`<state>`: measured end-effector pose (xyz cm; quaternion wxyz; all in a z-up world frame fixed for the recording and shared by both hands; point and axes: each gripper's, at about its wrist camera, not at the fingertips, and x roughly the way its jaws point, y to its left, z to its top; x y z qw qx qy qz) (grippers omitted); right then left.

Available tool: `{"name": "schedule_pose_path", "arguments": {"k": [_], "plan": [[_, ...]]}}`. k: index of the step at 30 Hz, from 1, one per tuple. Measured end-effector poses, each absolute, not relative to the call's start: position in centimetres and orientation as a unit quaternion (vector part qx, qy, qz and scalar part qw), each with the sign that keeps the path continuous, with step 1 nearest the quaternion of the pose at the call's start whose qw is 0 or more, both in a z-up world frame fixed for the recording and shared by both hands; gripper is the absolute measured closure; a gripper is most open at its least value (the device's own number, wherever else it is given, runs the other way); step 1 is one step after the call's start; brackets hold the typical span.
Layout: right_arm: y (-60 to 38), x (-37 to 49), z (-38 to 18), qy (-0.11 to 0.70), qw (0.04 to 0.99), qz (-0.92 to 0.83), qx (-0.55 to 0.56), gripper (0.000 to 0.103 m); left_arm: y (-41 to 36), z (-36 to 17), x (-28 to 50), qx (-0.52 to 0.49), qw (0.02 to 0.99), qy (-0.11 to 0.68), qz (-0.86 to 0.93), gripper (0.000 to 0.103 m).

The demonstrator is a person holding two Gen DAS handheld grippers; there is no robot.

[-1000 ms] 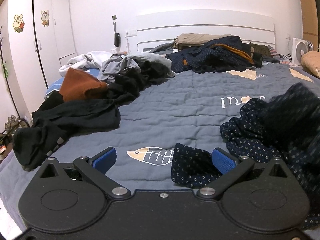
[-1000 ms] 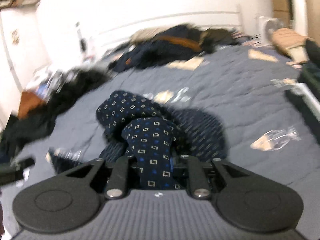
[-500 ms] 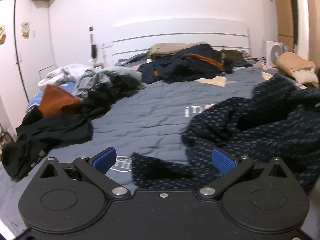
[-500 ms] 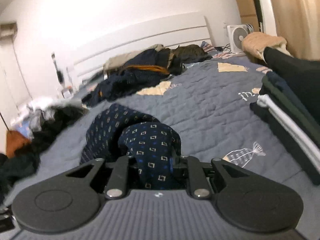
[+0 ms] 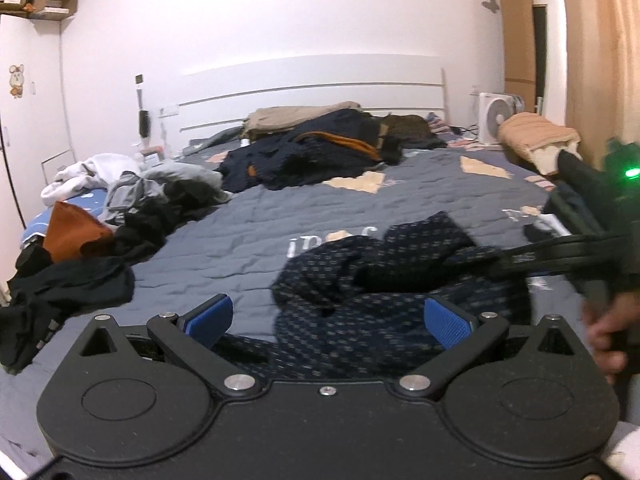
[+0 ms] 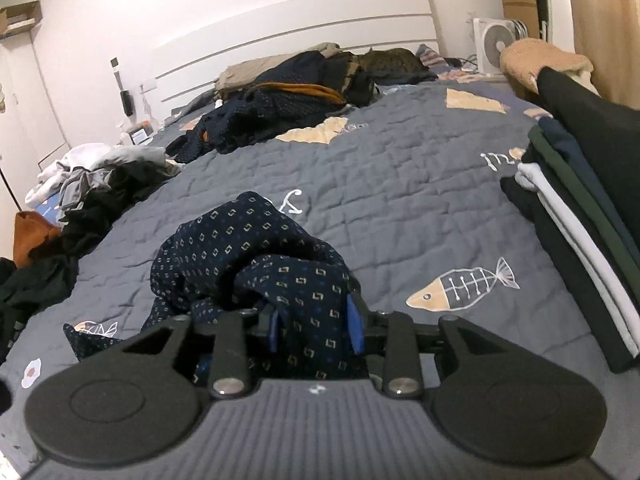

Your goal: Fold clothes

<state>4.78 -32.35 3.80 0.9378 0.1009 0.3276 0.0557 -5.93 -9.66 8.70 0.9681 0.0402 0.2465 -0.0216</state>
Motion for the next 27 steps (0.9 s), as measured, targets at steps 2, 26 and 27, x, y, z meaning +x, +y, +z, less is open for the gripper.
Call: {"name": "schedule_pose_path", "arguments": {"k": [2,26,27], "plan": [[-32.8,4.6,3.8,0.327,0.938,0.055,0.103,0.070,-10.6,9.2,-6.7,0.038,0.967,0.250,-0.030,0.000],[-27.4,2.3,2.8,0.351,0.918,0.180,0.037,0.042,-11.2,8.5,-11.4,0.012,0.959,0.282,-0.029,0.000],[-26.6,2.3,2.4,0.358,0.914,0.187,0.023,0.042,-11.1,8.4,-11.5,0.010,0.957,0.287,-0.032,0.000]]}}
